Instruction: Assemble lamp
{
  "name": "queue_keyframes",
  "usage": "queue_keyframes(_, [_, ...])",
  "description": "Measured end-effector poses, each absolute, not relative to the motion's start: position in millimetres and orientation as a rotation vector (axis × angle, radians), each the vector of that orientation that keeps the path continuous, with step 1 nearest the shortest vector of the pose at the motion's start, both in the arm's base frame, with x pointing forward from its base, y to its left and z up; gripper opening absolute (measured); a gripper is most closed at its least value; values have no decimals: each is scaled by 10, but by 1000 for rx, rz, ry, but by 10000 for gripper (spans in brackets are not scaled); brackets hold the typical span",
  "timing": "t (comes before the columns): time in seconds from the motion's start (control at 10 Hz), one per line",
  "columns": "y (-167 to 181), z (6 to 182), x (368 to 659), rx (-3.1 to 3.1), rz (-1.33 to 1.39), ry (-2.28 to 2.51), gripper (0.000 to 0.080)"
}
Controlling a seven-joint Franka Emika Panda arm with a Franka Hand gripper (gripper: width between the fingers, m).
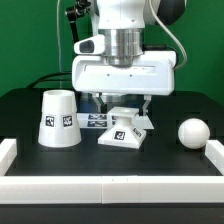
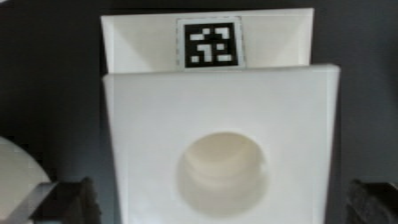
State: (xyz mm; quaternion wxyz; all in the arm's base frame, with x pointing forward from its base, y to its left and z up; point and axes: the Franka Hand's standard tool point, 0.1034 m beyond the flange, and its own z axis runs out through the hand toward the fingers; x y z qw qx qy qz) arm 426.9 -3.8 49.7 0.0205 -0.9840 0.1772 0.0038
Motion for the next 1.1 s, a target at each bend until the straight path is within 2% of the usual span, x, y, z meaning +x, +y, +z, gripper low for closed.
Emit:
queue_keyframes(0.3, [-3, 487, 4264, -3055, 16, 533, 669])
queue_keyframes(0.4, [-3, 487, 4266, -3055, 16, 529, 532])
queue_keyframes(1.1, [-1, 487, 4276, -3059, 14, 503, 534])
